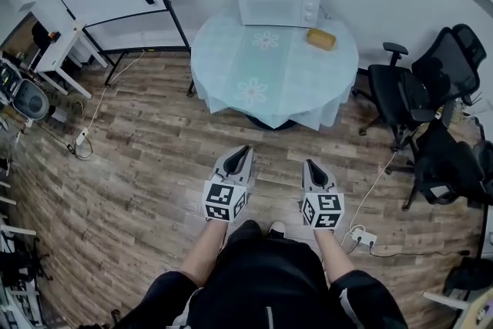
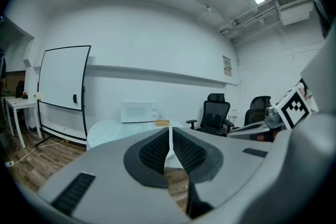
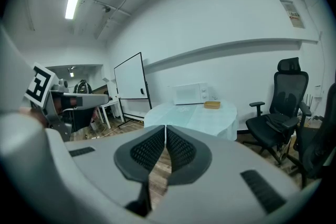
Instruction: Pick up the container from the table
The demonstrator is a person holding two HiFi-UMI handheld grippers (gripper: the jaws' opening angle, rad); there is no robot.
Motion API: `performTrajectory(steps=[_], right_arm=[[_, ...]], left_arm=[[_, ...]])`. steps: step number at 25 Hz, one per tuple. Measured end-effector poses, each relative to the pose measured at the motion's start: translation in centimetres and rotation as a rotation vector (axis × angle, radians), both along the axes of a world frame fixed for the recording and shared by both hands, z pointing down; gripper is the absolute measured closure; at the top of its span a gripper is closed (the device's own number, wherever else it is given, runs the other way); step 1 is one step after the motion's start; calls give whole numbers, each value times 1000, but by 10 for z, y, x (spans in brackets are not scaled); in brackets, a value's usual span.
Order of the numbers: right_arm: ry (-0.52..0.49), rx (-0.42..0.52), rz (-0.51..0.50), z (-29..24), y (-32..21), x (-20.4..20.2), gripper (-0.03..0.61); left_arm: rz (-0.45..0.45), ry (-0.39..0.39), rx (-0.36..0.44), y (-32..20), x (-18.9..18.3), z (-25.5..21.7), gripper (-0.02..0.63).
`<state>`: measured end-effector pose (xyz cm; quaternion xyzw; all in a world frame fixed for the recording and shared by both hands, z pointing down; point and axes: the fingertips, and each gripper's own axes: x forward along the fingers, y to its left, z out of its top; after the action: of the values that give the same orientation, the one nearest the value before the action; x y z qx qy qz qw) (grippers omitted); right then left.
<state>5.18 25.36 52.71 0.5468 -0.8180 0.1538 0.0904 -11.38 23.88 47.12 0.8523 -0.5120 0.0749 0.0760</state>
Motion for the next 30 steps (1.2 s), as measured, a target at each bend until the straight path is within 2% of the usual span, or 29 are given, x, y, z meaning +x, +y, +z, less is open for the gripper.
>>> performTrajectory(steps=[7,14,30], right_arm=[[-18,-4,10,3,-11,23,552],[-14,-17,13,9,-39,31,552],[6,-34,53,5,-183,33,552]], left_arm=[[0,-14,-5,-9,21,2,581],[12,-10,-14,-43,34,8,581],[83,-5,-33,-200,45,13,581]])
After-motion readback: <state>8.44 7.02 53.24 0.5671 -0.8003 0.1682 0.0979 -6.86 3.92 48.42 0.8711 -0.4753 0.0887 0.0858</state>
